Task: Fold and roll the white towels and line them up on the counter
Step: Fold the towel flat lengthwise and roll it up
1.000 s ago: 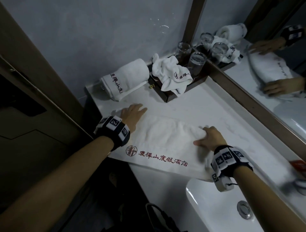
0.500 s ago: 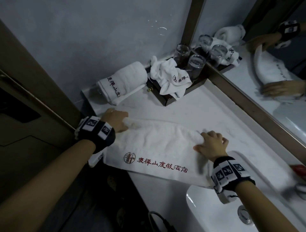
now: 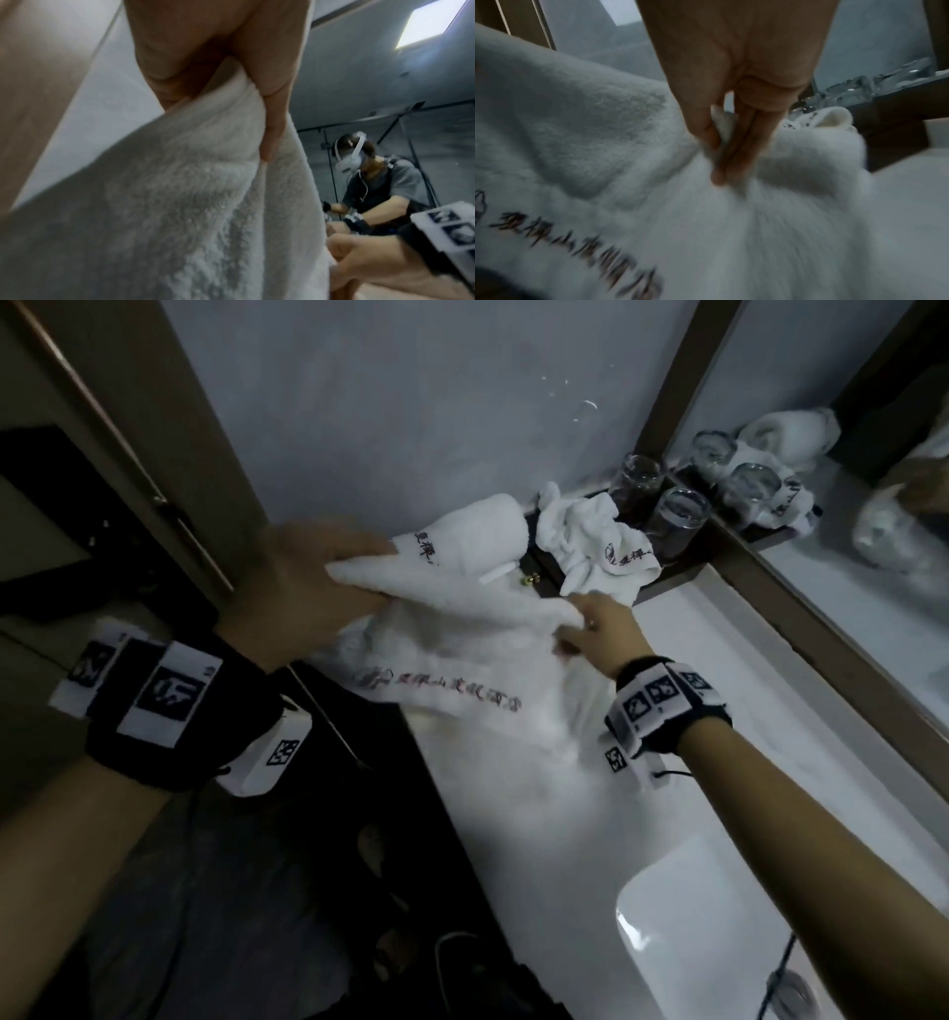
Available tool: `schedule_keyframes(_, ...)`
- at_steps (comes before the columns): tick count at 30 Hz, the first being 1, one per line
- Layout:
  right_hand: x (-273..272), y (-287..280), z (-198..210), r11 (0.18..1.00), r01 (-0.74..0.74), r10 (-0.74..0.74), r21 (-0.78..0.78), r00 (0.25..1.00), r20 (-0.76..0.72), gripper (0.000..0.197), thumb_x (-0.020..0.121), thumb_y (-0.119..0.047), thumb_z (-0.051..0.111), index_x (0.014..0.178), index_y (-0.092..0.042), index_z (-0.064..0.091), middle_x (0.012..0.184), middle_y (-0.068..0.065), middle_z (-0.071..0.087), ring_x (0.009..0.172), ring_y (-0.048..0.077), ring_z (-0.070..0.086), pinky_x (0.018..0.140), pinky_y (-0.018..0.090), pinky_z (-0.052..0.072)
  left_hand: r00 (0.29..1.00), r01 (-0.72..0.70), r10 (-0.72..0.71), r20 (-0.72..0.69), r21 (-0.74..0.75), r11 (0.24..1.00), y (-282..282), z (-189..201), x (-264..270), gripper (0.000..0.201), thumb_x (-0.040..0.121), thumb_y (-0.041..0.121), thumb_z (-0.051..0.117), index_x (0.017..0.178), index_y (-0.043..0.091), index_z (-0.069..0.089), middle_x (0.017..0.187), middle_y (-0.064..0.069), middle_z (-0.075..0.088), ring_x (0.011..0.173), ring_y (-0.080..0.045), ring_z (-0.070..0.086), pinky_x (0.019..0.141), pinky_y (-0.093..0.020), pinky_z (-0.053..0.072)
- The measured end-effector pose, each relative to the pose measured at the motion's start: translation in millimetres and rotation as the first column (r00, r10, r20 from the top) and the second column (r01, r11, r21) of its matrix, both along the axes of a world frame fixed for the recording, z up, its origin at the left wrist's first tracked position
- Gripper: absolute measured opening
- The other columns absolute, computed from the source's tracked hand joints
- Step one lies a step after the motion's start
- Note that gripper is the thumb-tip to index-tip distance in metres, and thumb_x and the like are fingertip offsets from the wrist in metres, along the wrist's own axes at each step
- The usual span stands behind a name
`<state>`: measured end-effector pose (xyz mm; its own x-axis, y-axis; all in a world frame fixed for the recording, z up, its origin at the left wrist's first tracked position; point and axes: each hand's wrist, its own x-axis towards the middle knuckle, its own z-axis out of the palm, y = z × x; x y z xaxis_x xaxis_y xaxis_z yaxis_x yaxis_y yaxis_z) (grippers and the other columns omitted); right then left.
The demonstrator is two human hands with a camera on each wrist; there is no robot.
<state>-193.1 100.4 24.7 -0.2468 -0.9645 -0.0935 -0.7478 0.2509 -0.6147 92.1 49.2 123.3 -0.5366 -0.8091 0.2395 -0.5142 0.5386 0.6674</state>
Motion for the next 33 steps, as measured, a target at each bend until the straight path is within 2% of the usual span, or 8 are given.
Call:
schedule_keyframes(5,-3,-17,17,0.914,-0.033,0.057,-0.404,0.997,0.048,0.043,0.077,0.015,0.048,0.113,-0.003,0.061,0.118,0.021,0.049,0.114,0.024,0.043,0.092,0.000,0.026,0.983,0.180,-0.181,-0.002,0.100,0.978,41,14,12,0.024,0.071,0.026,0.070,0.090,0.012,0.067,0.079,-0.001,0.069,0.069,-0.006,0.060,0.066,-0.017,0.046)
schedule_keyframes(8,-12,-11,3,0.982,-0.064,0.074,-0.180,0.996,0.051,0.048,0.083,0.019,0.041,0.118,-0.008,0.060,0.138,0.020,0.034,0.125,0.021,0.036,0.085,0.002,0.033,0.964,0.262,-0.260,-0.055,0.354,0.898,76,-40,-15,0.028,0.075,0.003,0.072,0.101,0.000,0.063,0.084,-0.008,0.069,0.078,0.006,0.059,0.069,-0.003,0.042)
schedule_keyframes(11,-21,9,-21,0.997,-0.074,0.074,0.029,0.997,0.006,0.043,0.085,0.016,0.040,0.111,-0.009,0.064,0.135,0.020,0.045,0.127,0.031,0.042,0.100,0.016,0.036,0.942,0.244,-0.324,0.084,0.492,0.836,115,-110,-54,0.042,0.085,0.008,0.063,0.124,0.000,0.050,0.120,-0.021,0.057,0.114,-0.023,0.054,0.097,-0.023,0.036)
schedule_keyframes(13,-22,31,-35,0.986,-0.034,0.032,0.165,0.999,0.016,0.039,0.089,0.004,0.047,0.124,-0.011,0.057,0.132,0.016,0.050,0.124,0.030,0.047,0.106,0.028,0.033,0.916,0.243,-0.377,0.140,0.555,0.796,137,-143,-79,0.044,0.089,0.015,0.058,0.130,0.004,0.045,0.127,-0.019,0.050,0.119,-0.028,0.048,0.099,-0.028,0.032)
schedule_keyframes(18,-10,104,-50,0.986,-0.034,0.006,0.164,0.985,0.171,0.035,0.089,-0.020,0.061,0.124,-0.016,0.056,0.129,0.007,0.047,0.111,0.018,0.053,0.093,0.016,0.038,0.817,0.356,-0.505,0.279,0.446,0.821,159,-172,-114,0.052,0.086,0.024,0.056,0.135,0.014,0.040,0.131,-0.013,0.047,0.116,-0.028,0.049,0.101,-0.033,0.037)
schedule_keyframes(24,16,162,-66,0.975,-0.173,0.155,0.142,0.979,0.135,0.043,0.082,-0.004,0.066,0.123,-0.012,0.056,0.138,0.002,0.038,0.127,0.010,0.038,0.095,0.000,0.023,0.705,0.520,-0.652,0.281,0.419,0.744,165,-190,-101,0.073,0.069,0.018,0.067,0.135,0.013,0.035,0.127,-0.011,0.037,0.118,-0.026,0.037,0.103,-0.035,0.037)
schedule_keyframes(29,29,189,-72,0.954,-0.286,0.280,0.088,0.957,0.073,0.044,0.083,-0.016,0.068,0.125,-0.019,0.055,0.142,-0.007,0.036,0.138,0.009,0.027,0.106,0.006,0.018,0.731,0.485,-0.536,0.422,0.232,0.843,164,-201,-66,0.078,0.066,0.019,0.061,0.137,0.012,0.029,0.140,-0.005,0.026,0.132,-0.024,0.026,0.112,-0.034,0.030)
schedule_keyframes(33,37,204,-77,0.854,-0.458,0.470,0.247,0.883,0.011,0.080,0.078,-0.040,0.069,0.144,-0.030,0.026,0.153,-0.016,0.000,0.141,0.002,-0.009,0.112,0.016,0.011,0.718,0.453,-0.460,0.523,0.151,0.879,165,-200,-60,0.073,0.072,0.000,0.049,0.140,0.009,0.023,0.150,-0.008,0.018,0.140,-0.022,0.017,0.117,-0.031,0.019)
